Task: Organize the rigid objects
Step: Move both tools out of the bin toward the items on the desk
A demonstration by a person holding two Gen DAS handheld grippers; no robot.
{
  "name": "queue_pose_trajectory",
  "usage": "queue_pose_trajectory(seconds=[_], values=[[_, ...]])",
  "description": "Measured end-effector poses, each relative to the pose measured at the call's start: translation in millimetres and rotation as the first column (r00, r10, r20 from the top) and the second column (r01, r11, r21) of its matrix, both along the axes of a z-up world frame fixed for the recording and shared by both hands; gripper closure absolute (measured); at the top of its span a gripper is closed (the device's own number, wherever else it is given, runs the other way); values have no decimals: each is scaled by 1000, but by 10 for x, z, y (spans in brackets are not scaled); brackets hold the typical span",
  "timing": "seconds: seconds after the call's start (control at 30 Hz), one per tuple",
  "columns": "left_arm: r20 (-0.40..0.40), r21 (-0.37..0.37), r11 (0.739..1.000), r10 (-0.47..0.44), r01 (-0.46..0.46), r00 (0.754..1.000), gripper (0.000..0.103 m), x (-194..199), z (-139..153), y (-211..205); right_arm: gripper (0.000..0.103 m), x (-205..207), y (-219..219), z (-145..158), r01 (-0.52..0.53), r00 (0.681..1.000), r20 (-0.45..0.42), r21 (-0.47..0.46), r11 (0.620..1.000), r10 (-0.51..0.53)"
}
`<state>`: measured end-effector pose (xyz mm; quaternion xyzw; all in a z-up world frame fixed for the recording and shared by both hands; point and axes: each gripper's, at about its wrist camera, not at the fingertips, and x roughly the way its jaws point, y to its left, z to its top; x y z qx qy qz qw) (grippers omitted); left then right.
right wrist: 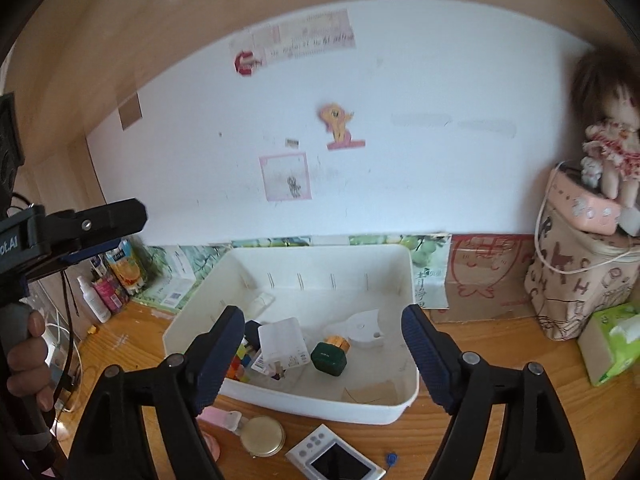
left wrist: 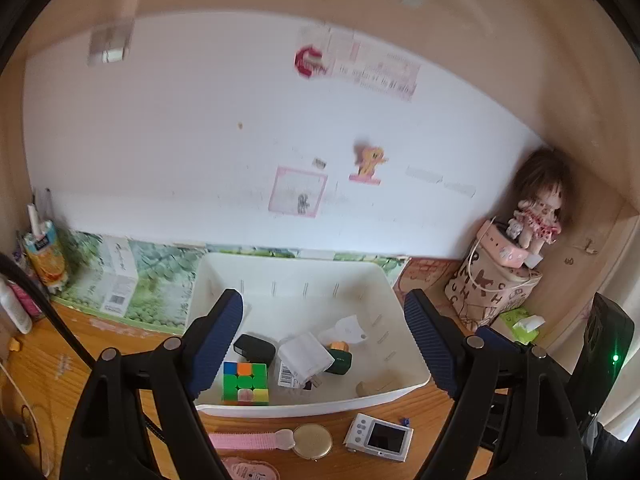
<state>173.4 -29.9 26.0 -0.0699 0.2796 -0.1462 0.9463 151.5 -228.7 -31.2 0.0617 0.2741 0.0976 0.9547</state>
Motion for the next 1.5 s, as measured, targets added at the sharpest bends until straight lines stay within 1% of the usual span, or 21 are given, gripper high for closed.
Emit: queue_pose_trajectory(seconds=[0.13, 0.27, 0.5, 0.6, 0.77, 0.87, 0.97, 1.0, 1.17, 1.3, 1.43, 1.5], values=[[23, -13, 1000, 14, -14, 1000, 15, -224, 77, 43, 21, -171, -51, 77, 26, 1000, 5, 25, 999, -27], [14, -35, 999, 19, -18, 1000, 15, -398, 75, 106, 21, -344, -83, 103, 44, 999, -2, 42, 998, -43], [-53, -69, 996, 45, -49, 998, 15, -661, -55, 243, 21, -618, -30, -19, 40, 997, -61, 47, 998, -37], [-78, -67, 996, 58, -63, 995, 15, -765, -126, 282, 21, -730, 20, -91, 29, 996, -91, 48, 998, -24], [-147, -80, 993, 79, -91, 986, 15, -935, -309, 369, 21, -891, 94, -214, 12, 991, -137, 51, 999, -5], [-178, -71, 990, 110, -125, 978, 15, -1026, -393, 419, 21, -981, 124, -295, 7, 985, -170, 55, 998, 2], [-214, -47, 983, 162, -176, 963, 15, -1061, -467, 475, 21, -1056, 154, -381, -7, 977, -214, 80, 997, 24], [-230, -39, 979, 186, -200, 955, 15, -1075, -499, 515, 21, -1076, 170, -405, -11, 974, -224, 83, 997, 30], [-282, -40, 960, 256, -278, 925, 15, -1108, -644, 660, 21, -1136, 257, -495, -46, 962, -265, 65, 997, 62], [-354, -48, 943, 291, -328, 889, 15, -1095, -835, 732, 21, -1153, 265, -563, -76, 953, -289, 48, 996, 87], [-442, -59, 926, 310, -372, 842, 15, -1048, -1032, 725, 21, -1124, 248, -631, -100, 943, -317, 18, 995, 100], [-469, -64, 923, 307, -379, 828, 15, -1020, -1101, 692, 21, -1090, 234, -658, -110, 940, -326, 1, 994, 105]])
